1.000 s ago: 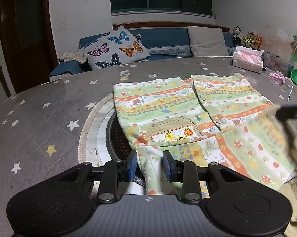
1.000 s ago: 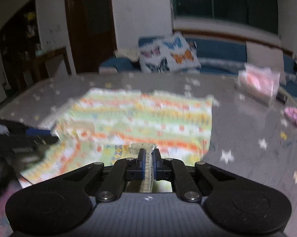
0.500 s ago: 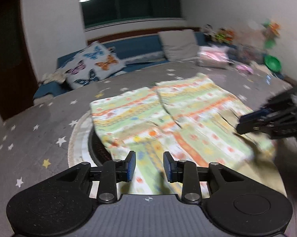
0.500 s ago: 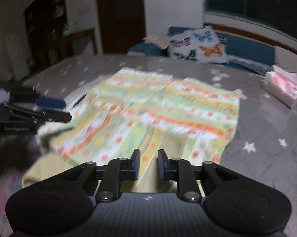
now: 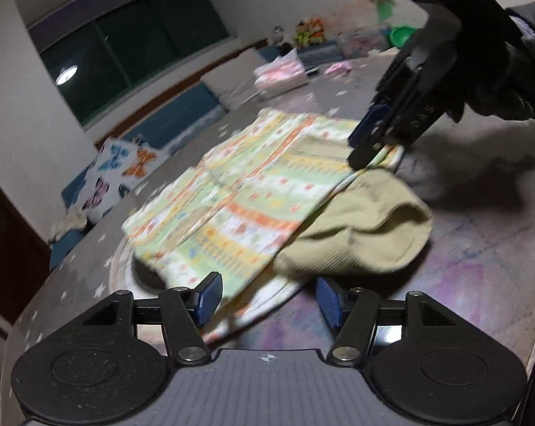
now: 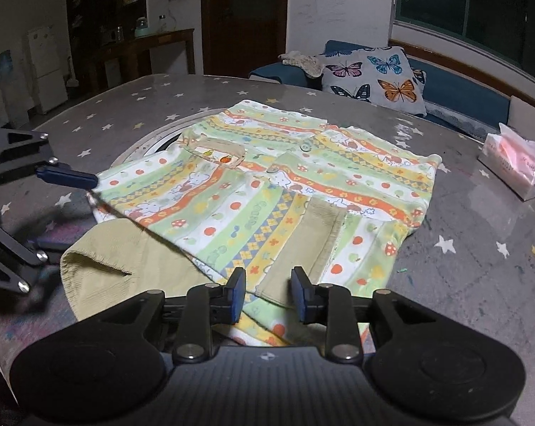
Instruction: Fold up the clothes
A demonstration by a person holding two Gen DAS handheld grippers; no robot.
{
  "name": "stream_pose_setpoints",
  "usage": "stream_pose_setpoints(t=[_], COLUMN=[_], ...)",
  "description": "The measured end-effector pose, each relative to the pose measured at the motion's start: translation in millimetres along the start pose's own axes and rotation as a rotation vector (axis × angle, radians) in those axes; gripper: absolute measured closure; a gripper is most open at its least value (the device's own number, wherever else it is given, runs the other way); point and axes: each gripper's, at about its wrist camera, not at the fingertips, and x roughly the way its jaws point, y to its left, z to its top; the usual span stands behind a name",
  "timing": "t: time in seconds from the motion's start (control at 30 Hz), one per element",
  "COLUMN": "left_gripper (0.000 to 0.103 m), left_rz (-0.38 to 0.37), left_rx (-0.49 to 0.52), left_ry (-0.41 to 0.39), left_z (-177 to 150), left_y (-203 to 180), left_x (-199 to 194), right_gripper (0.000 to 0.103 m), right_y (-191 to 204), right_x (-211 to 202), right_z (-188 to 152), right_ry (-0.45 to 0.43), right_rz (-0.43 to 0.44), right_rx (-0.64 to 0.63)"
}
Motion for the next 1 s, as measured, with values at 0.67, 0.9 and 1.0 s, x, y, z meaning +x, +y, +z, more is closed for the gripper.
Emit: stream_pose_setpoints(t=[0.67, 0.9, 1.0], left_gripper=[0.091, 0.087, 0.081], left_rz=[-0.137, -0.144, -0.139], left_rx=[-0.362, -0.389, -0.382], left_ry=[-0.052, -0.021, -0.027], left_z=[58, 51, 42], left_y=[68, 74, 75], left_x=[43, 53, 42], right_gripper=[0.046, 0.087, 0.092], right_y=[33, 6, -6], right_x=[-12, 6, 3], right_z=[-8, 6, 13], right_ry=[-0.058, -0.020, -0.020], right_rz=[-0.004, 0.080, 0.115], right_rx=[-0.286, -0.122, -0.035])
